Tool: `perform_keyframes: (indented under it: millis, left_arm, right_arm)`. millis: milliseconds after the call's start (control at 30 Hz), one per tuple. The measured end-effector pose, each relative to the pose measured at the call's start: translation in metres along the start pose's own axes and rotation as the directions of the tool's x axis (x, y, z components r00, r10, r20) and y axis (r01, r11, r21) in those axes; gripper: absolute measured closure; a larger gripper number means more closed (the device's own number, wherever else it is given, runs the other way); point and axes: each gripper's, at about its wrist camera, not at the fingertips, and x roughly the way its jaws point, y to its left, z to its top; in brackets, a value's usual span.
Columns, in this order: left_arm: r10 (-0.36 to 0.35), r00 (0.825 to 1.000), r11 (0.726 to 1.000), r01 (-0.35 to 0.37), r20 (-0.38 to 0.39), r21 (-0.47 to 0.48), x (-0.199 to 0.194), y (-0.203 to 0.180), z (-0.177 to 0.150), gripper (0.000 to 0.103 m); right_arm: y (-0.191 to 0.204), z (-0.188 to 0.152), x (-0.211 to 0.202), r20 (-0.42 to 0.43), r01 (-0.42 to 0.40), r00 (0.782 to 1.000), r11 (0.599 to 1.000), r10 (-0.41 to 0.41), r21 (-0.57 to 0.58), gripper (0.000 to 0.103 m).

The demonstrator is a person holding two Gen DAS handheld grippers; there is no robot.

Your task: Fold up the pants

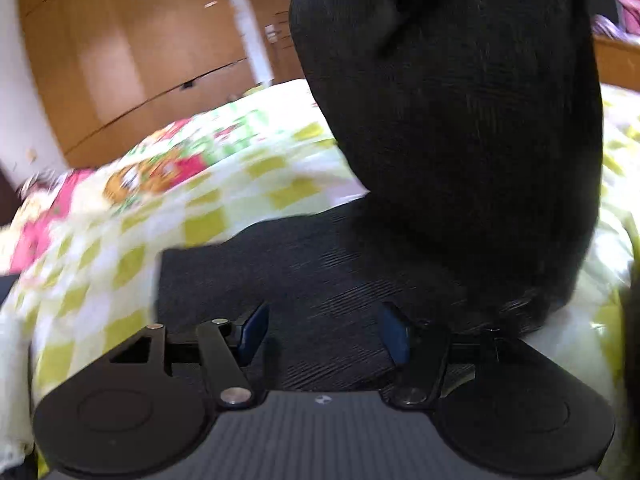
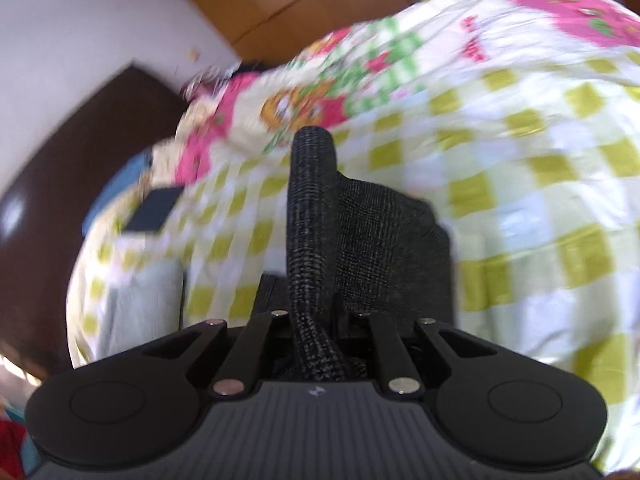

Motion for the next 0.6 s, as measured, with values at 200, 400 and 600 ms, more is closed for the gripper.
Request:
perform_keyframes:
  millis: [200, 400, 600]
  left_arm:
    - [0.024, 0.999, 0.998, -0.025, -0.022, -0.065, -0.022, 0.034, -0.028, 0.027]
    - [-0.022, 1.0, 0.995, 0.021, -0.004, -0.096, -0.023, 0.042, -0.029, 0.027]
    - [-0.043, 0.999, 0.992, 0.044, 0.004, -0.12, -0.023, 0.05, -0.031, 0.027]
  right_arm:
    - [0.036, -0.016, 0.064, -0.076, 0.01, 0.997, 1.0, -0.011, -0.011, 0.092]
    - [0.043, -0.027, 0.104, -0.106, 0.085, 0.991, 0.996, -0.081, 0.032, 0.091]
    - [0.052, -0.027, 0.111, -0.114, 0.116, 0.987, 0.993, -0.113, 0.021, 0.091]
